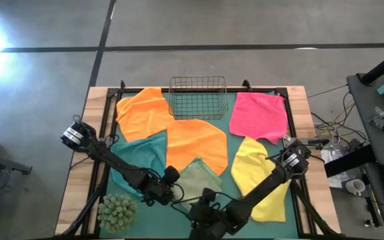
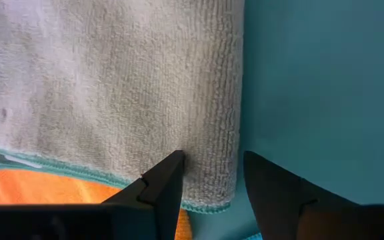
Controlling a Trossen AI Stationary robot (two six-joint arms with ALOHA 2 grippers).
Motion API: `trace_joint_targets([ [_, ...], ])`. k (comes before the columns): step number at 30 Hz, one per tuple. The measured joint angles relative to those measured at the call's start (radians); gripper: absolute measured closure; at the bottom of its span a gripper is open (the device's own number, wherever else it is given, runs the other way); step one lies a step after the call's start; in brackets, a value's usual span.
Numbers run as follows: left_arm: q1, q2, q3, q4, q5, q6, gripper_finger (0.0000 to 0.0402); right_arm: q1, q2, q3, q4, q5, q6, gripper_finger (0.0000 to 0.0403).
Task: Fold microfiber towels
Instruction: Put the light green microfiber cloth into the wire basket
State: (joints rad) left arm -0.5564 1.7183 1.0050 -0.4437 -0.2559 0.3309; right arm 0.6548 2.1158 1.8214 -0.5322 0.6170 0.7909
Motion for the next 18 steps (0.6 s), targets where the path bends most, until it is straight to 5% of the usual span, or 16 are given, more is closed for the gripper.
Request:
trace_joint_targets([
  [9,0.000,0.042,0.000,0.020,-0.014,-0.010,0.0266,-0.014,0.049,0.006,0.034,-0.043,-0.043,0.0199],
  [18,0.003,0.047,0.000,0.030,-0.080,-0.009,0.0336,-0.021,0.056,0.006,0.009,-0.069,-0.048,0.0199],
])
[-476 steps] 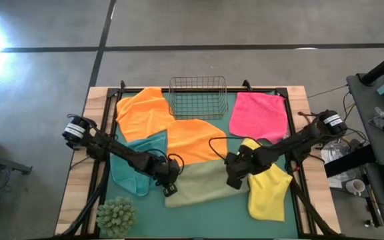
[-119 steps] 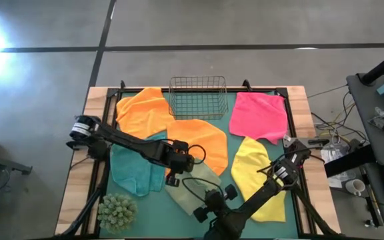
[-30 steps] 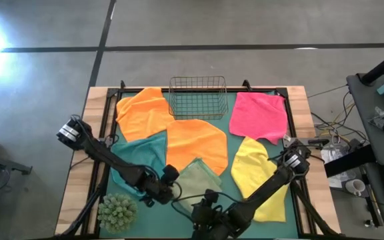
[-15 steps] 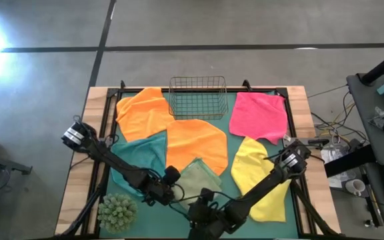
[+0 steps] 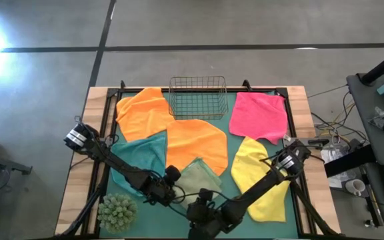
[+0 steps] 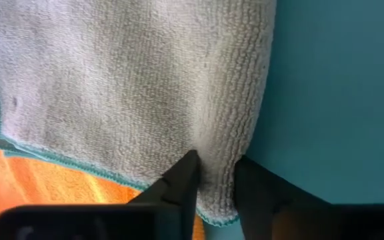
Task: Fold microfiber towels
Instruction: Put the light green microfiber cloth into the wire basket
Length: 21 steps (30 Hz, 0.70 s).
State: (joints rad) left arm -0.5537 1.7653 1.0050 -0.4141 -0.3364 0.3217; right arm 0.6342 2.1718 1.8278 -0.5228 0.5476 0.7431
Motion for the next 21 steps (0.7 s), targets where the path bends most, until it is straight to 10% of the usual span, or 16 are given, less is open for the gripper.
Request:
trace_joint_targets([
  [21,-0.010,-0.042,0.018,0.011,0.100,-0.318,0.0400,-0.002,0.024,-0.011,-0.049,-0.051,-0.036,0.0199],
])
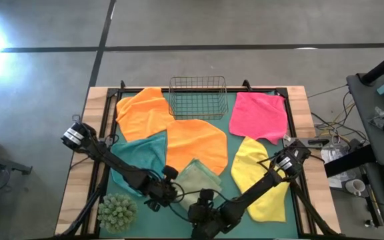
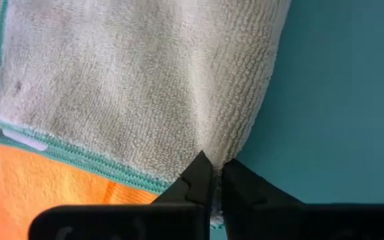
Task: Fold microfiber towels
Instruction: Put the light green microfiber cloth into the wire basket
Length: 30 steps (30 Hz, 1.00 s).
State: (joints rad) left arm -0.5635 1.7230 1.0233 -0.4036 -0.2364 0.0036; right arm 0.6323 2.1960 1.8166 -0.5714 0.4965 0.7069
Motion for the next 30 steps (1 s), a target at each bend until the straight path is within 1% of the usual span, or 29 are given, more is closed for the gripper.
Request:
trace_joint_targets([
  [6,-0.002,-0.005,0.000,-0.003,0.024,-0.074,0.0401,0.000,0.000,-0.036,0.000,-0.002,-0.001,0.0199],
  [15,-0.003,-0.005,0.000,0.002,0.034,-0.081,0.0401,-0.009,0.001,-0.056,0.006,-0.008,-0.001,0.0200],
  [17,-0.003,-0.005,0.000,0.002,0.034,-0.106,0.0401,-0.012,0.012,-0.057,0.008,-0.018,0.008,0.0206],
  [20,-0.002,-0.005,0.000,0.004,0.034,-0.128,0.0401,-0.017,0.041,-0.057,0.038,-0.062,0.033,0.0225],
  [23,-0.002,-0.005,0.000,0.004,0.034,-0.129,0.0401,-0.018,0.045,-0.052,0.035,-0.075,0.073,0.0254],
  [30,-0.001,-0.005,0.000,-0.004,0.040,-0.129,0.0401,-0.018,0.043,-0.031,0.018,-0.082,0.087,0.0347],
])
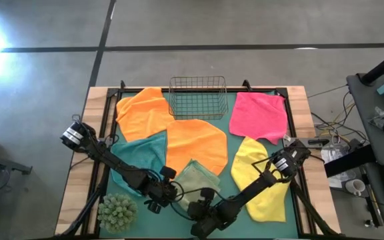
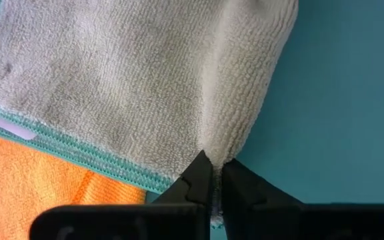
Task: Fold microfiber towels
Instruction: Put the light green microfiber cloth into the wire basket
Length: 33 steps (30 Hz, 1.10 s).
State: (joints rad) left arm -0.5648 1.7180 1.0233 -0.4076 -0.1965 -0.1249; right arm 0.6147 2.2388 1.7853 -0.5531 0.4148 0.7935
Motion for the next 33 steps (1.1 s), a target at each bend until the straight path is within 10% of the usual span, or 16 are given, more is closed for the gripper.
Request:
trace_joint_targets([
  [16,-0.004,-0.070,0.127,-0.197,0.117,0.035,0.0402,0.038,-0.004,0.304,-0.349,0.017,0.035,0.0391],
  [33,0.049,-0.250,0.263,-0.422,-0.188,0.255,0.0401,-0.017,-0.026,0.566,-0.810,0.215,0.005,0.0392],
])
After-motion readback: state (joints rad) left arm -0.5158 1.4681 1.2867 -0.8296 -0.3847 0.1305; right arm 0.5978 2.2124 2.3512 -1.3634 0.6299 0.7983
